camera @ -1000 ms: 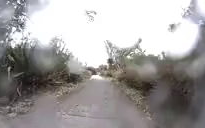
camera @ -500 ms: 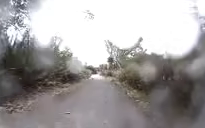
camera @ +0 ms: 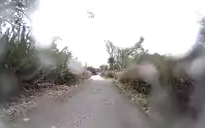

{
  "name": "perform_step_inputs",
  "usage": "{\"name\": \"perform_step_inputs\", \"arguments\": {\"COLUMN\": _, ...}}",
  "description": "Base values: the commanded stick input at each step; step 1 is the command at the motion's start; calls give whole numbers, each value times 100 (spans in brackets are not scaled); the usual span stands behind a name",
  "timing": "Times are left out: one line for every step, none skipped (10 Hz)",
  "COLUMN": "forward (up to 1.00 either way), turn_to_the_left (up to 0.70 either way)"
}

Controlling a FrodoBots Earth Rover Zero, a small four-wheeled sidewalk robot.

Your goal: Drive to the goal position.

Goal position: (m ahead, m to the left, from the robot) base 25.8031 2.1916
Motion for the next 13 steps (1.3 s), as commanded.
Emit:
{"name": "perform_step_inputs", "arguments": {"forward": 85, "turn_to_the_left": 0}}
{"name": "perform_step_inputs", "arguments": {"forward": 85, "turn_to_the_left": 0}}
{"name": "perform_step_inputs", "arguments": {"forward": 85, "turn_to_the_left": 0}}
{"name": "perform_step_inputs", "arguments": {"forward": 85, "turn_to_the_left": 0}}
{"name": "perform_step_inputs", "arguments": {"forward": 85, "turn_to_the_left": 0}}
{"name": "perform_step_inputs", "arguments": {"forward": 85, "turn_to_the_left": 0}}
{"name": "perform_step_inputs", "arguments": {"forward": 85, "turn_to_the_left": 0}}
{"name": "perform_step_inputs", "arguments": {"forward": 85, "turn_to_the_left": 0}}
{"name": "perform_step_inputs", "arguments": {"forward": 85, "turn_to_the_left": 0}}
{"name": "perform_step_inputs", "arguments": {"forward": 85, "turn_to_the_left": 0}}
{"name": "perform_step_inputs", "arguments": {"forward": 85, "turn_to_the_left": 0}}
{"name": "perform_step_inputs", "arguments": {"forward": 85, "turn_to_the_left": 0}}
{"name": "perform_step_inputs", "arguments": {"forward": 85, "turn_to_the_left": 0}}
